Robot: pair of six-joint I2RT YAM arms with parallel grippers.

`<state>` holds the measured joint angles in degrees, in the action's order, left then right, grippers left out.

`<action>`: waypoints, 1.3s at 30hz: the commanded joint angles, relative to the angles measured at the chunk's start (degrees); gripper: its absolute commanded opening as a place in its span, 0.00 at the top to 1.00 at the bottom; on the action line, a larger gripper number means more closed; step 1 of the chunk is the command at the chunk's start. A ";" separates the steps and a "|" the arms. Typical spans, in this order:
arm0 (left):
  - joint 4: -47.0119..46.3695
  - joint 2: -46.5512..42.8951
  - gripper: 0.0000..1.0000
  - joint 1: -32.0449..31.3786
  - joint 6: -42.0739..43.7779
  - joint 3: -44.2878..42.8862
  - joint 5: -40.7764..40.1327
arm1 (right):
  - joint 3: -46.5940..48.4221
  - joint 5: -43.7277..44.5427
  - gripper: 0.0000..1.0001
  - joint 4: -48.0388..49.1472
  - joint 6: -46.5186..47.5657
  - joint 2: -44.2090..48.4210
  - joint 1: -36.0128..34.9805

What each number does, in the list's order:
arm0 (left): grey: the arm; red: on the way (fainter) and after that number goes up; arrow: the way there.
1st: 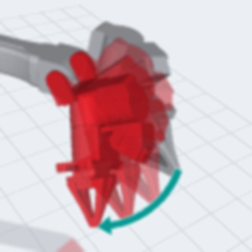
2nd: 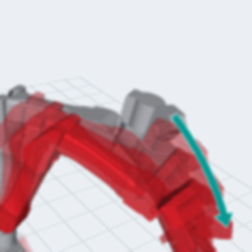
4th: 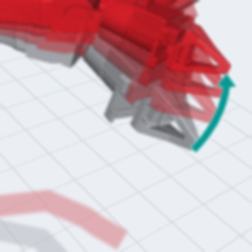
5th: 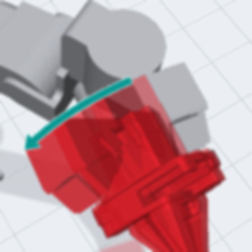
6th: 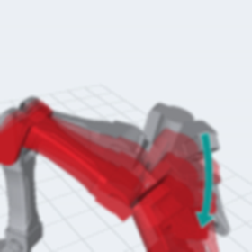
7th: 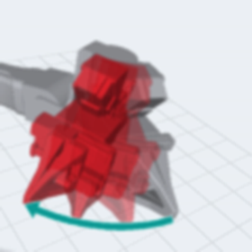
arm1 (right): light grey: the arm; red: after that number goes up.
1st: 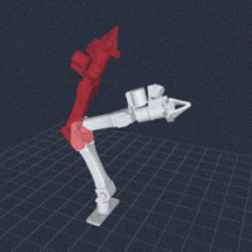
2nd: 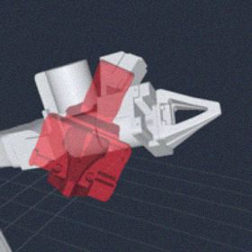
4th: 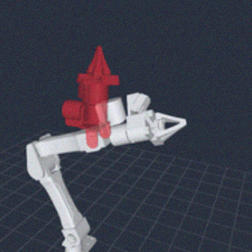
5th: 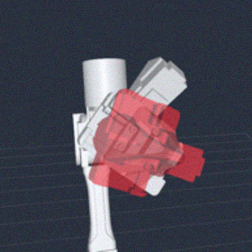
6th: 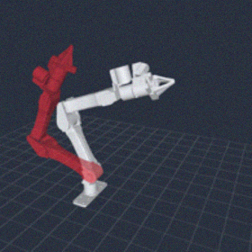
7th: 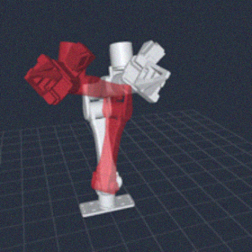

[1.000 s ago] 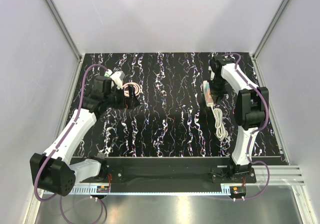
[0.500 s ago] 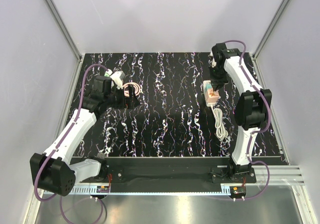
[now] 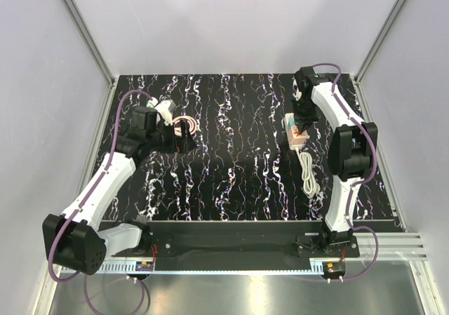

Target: Insert the plug

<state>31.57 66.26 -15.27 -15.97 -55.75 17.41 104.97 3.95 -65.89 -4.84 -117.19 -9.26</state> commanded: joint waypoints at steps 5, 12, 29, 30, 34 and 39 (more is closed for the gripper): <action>-2.30 0.10 0.01 0.33 0.94 -0.33 0.70 | 1.73 -1.39 0.94 0.76 -0.52 -2.52 -0.41; -2.30 0.36 0.01 0.33 0.94 -0.42 1.05 | 7.44 -1.48 0.95 -1.26 -0.52 -3.22 -0.76; -2.22 0.80 0.01 0.41 0.94 -0.42 0.70 | -11.54 2.73 0.99 6.47 -3.25 -4.19 -1.99; -2.30 0.71 0.01 0.50 1.02 -0.33 0.61 | -11.71 2.73 0.99 6.47 -3.33 -4.28 -1.91; -2.22 0.80 0.01 0.41 1.03 -0.33 0.26 | -11.98 3.52 0.99 6.47 -3.33 -4.63 -1.90; -2.30 0.98 0.01 0.50 1.03 -0.24 0.26 | -11.45 3.44 0.98 6.56 -3.07 -3.93 -1.91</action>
<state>31.57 66.98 -15.16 -15.94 -55.75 17.39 98.72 5.98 -56.62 -7.57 -113.91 -10.72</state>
